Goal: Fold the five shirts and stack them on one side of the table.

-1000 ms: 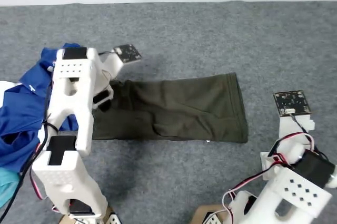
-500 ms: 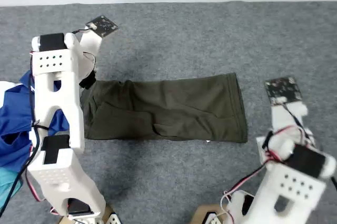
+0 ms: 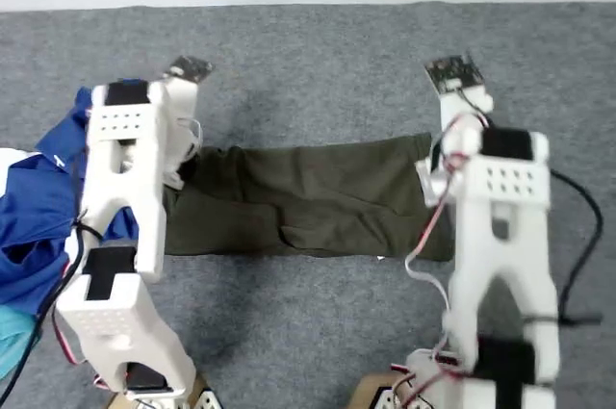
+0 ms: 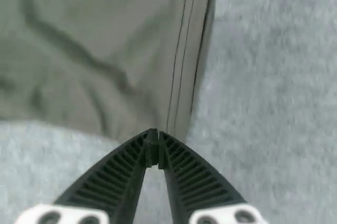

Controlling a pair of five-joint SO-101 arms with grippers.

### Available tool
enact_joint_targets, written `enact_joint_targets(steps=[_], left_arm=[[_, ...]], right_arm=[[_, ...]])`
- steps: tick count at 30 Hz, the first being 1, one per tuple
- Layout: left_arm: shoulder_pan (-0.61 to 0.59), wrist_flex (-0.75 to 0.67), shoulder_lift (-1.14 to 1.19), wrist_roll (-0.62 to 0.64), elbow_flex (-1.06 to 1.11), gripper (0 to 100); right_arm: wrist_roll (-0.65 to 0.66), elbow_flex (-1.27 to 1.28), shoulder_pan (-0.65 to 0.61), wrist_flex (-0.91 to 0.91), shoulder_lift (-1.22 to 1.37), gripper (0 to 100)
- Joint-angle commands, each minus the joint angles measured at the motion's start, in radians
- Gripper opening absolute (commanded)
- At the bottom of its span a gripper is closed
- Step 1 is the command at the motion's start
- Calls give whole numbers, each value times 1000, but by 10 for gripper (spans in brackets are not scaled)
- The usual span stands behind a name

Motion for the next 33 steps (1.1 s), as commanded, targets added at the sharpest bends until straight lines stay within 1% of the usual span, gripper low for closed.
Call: enact_joint_targets(steps=[1,5,13,16,24,33], left_arm=[[21,-72,-12,9,74,3],[20,-130,-11,8,151,3],[20,-189,-11,8,226,3],[17,-201,-11,8,251,3],[18,-222,-8,8,259,3],[14,-236,133,6,251,3]], right_arm=[[-52,-170,-13,-48,153,9],[-71,-330,-33,-56,335,9],[-71,-591,-51,-147,670,9],[-71,-675,-67,-154,768,9],[-66,-839,-71,-148,958,9],[-61,-948,-19,-151,1046,9]])
